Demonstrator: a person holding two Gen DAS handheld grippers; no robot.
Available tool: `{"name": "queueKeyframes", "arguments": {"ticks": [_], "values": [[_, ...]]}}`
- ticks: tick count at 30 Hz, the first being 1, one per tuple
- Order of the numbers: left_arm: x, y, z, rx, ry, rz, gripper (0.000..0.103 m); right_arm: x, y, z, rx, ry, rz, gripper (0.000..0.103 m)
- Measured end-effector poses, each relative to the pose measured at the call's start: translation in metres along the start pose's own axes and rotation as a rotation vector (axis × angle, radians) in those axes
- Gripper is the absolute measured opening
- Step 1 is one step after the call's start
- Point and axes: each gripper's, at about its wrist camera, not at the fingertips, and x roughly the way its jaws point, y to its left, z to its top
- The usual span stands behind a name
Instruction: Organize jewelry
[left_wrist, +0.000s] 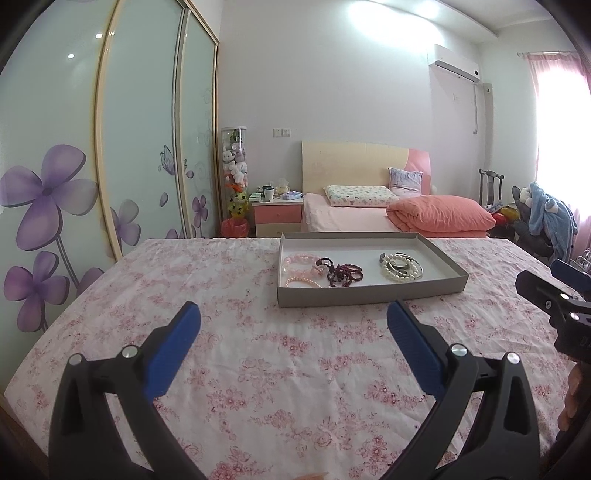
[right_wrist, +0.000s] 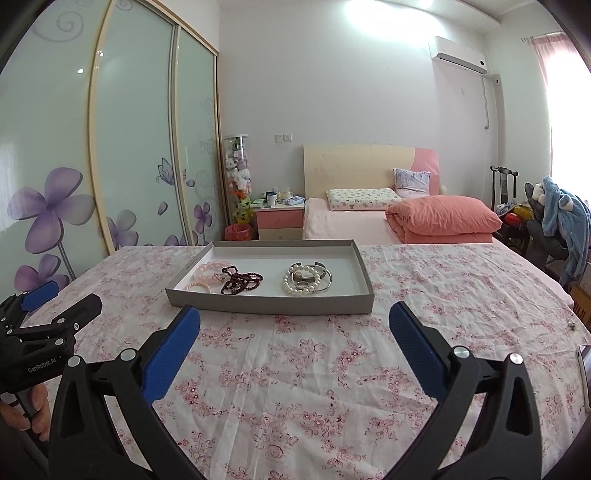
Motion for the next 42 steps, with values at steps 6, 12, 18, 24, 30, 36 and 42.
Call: {"name": "queueKeyframes", "arguments": {"ticks": [6,12,18,24,30,36,42], "values": [[0.0008,-0.0003,-0.0002,0.002,0.001,-0.003,0.099,0.0017,0.0014,-0.0018,-0.004,0.01,0.01,0.101],[0.0016,-0.0005,-0.001,-0.003,0.004,-0.002,0.099,0.004,0.0015,-0.0034,-0.004,0.019,0.01,0.101],[0.0024,-0.0006,-0.0014,-0.006,0.006,-0.001,0.099,0.0043,0.0009,-0.0028,-0.001,0.022,0.009,0.101],[0.0025,-0.0004,-0.0013,-0.005,0.007,-0.001,0.099,0.0047,0.0013,-0.0038,-0.005,0.026,0.012,0.101],[0.0028,-0.0006,-0.0014,-0.005,0.009,-0.001,0.099,0.0054,0.002,-0.0048,-0.003,0.029,0.012,0.101],[0.0035,-0.0013,-0.003,-0.005,0.012,-0.003,0.099,0.0052,0.0028,-0.0061,-0.001,0.03,0.011,0.101],[0.0038,-0.0019,-0.004,-0.004,0.013,-0.003,0.099,0.0055,0.0027,-0.0064,0.0,0.031,0.013,0.101]]}}
